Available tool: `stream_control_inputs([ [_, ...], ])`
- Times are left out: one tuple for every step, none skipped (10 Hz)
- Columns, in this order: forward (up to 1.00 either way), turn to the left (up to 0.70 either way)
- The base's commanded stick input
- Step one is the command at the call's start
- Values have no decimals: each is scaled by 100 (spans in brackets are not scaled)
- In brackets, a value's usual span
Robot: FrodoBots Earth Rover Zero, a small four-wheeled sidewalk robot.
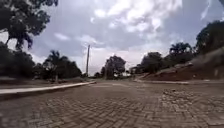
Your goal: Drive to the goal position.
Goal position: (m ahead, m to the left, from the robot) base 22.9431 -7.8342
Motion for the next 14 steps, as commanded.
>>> stream_control_inputs([
  [70, -13],
  [70, -26],
  [70, -5],
  [70, 0],
  [70, 0],
  [70, 0],
  [70, 0],
  [70, 0],
  [70, 0],
  [70, 0],
  [70, 0],
  [70, 0],
  [70, 0],
  [70, 0],
])
